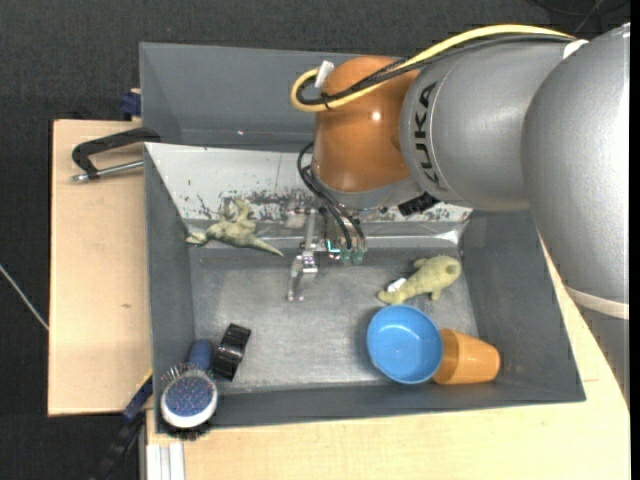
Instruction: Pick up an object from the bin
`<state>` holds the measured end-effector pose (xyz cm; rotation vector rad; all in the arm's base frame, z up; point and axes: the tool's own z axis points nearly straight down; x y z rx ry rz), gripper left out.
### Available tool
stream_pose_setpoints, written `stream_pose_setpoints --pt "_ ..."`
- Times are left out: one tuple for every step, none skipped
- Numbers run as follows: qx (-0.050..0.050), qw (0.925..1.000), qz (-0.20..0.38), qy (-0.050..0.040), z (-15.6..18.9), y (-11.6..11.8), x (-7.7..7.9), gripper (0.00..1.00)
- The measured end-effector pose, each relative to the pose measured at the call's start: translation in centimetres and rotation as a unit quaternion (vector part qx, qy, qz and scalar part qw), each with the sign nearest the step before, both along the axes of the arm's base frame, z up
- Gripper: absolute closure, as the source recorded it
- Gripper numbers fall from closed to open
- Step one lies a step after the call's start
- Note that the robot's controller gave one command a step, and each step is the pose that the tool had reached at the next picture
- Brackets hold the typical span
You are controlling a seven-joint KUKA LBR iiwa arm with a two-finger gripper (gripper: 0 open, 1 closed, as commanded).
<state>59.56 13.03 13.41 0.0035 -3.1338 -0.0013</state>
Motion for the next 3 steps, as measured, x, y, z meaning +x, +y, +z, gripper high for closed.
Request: stream_pose_setpoints --pt "-0.001 0.9986 -0.052 -0.0021 -5.8 -7.5 0.1 0.00" --pt "-0.002 0.9991 -0.043 -0.0049 -1.5 -17.7 -2.5 0.00" --pt "0.000 0.9828 -0.185 -0.0037 -6.1 -18.2 -1.8 0.00"
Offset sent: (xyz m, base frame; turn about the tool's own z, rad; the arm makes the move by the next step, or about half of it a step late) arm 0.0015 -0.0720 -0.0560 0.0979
